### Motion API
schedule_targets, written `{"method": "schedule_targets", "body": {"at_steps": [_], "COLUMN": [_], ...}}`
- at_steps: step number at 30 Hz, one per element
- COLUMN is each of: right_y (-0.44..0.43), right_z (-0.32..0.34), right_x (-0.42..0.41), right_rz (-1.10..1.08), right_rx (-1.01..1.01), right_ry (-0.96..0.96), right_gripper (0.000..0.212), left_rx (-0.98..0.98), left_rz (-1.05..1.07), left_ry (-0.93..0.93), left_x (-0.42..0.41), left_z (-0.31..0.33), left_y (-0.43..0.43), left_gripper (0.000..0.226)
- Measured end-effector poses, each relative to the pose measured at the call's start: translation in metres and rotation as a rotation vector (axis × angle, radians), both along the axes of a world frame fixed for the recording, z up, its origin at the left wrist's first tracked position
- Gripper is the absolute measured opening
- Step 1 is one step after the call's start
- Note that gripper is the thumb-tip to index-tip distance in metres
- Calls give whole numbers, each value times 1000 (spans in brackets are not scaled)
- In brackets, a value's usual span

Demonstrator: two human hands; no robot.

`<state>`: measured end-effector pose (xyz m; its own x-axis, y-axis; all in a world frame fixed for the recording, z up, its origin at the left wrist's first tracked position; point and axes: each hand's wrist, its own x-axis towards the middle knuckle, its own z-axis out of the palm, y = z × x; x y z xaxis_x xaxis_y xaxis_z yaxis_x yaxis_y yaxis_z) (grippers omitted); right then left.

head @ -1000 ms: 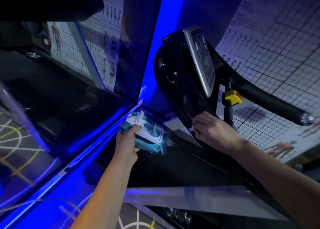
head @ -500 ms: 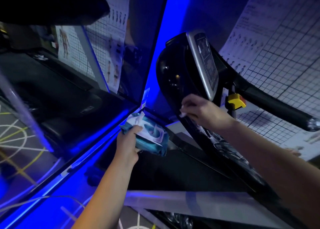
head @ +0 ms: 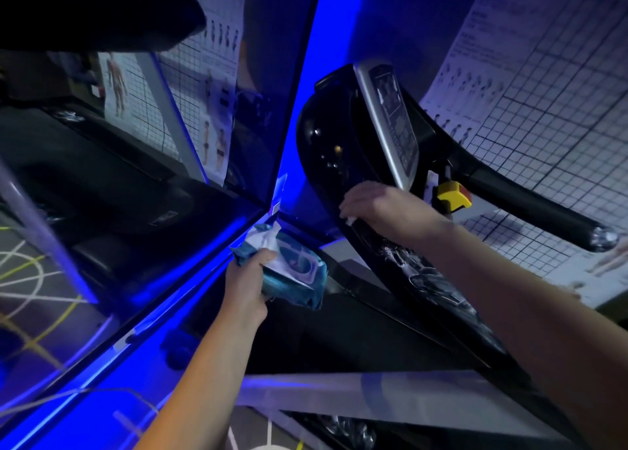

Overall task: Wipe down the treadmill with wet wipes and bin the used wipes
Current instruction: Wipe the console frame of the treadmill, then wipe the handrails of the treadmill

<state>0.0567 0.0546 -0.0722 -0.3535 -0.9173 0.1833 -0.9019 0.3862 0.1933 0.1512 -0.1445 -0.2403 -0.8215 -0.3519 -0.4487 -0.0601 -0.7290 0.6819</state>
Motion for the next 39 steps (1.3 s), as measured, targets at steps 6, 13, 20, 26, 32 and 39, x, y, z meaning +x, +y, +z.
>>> {"method": "schedule_targets", "body": {"at_steps": [6, 13, 20, 26, 32, 39], "right_y": [46, 100, 40, 47, 71, 2], "right_z": [-25, -30, -32, -110, -149, -142], "right_x": [14, 48, 36, 70, 110, 95], "right_rz": [54, 77, -196, -535, -853, -749], "right_rx": [239, 207, -463, -661, -1002, -1163], "right_ry": [57, 169, 110, 343, 457, 256], "right_gripper": [32, 34, 20, 20, 22, 20], "left_rx": [6, 12, 10, 21, 47, 34], "left_rz": [-24, -8, -22, -18, 25, 73], "left_ry": [-44, -49, -54, -19, 47, 66], "left_x": [1, 0, 1, 2, 5, 4], "left_z": [-7, -16, -12, -6, 2, 14], "left_y": [1, 3, 6, 17, 29, 32], "left_gripper": [48, 48, 42, 39, 51, 47]}}
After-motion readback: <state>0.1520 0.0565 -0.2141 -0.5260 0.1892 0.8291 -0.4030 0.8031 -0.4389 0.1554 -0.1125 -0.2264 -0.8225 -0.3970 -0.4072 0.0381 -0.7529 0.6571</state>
